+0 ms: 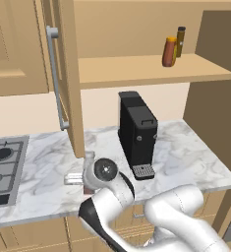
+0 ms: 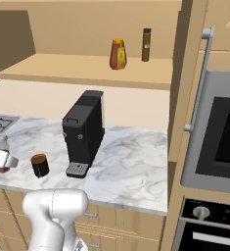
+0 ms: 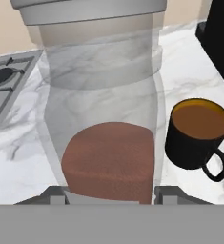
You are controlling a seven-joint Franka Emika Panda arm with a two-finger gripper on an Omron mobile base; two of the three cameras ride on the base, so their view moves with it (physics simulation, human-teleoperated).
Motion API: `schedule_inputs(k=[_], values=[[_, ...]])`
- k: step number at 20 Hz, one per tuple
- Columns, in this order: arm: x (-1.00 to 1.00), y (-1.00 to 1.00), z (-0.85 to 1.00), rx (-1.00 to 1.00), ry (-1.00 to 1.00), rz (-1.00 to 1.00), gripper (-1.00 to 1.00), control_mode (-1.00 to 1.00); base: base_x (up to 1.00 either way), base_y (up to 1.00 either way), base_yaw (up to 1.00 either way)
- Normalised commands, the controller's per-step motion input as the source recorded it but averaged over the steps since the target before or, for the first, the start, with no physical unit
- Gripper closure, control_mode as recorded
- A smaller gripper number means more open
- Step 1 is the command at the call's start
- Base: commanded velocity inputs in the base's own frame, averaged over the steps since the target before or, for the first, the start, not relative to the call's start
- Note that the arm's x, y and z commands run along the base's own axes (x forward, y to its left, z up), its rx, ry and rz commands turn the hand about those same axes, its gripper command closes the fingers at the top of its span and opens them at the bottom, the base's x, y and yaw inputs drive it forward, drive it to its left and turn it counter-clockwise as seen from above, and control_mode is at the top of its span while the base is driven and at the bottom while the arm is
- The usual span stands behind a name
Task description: Pick the cinnamon and honey bottle from the cabinet and place them next to the mug.
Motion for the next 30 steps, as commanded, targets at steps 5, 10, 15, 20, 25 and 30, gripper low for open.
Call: schedule_inputs(k=[5,10,15,20,25,30], values=[[0.44,0.39,-0.03,-0.01,-0.01,-0.25,1.0,-1.0,0.0,0.0,0.0],[0.37,0.32,-0.12,-0.02,0.0,-0.22,1.0,-1.0,0.0,0.0,0.0],[0.38,0.05,0.0,-0.01,0.01,-0.18,1.0,-1.0,0.0,0.0,0.0],[0.31,0.0,-0.04,0.0,0.0,-0.12,1.0,-1.0,0.0,0.0,0.0],[0.05,0.0,-0.18,-0.01,0.0,-0.07,1.0,-1.0,0.0,0.0,0.0],[0.0,-0.07,-0.19,-0.01,0.0,-0.07,1.0,-1.0,0.0,0.0,0.0]])
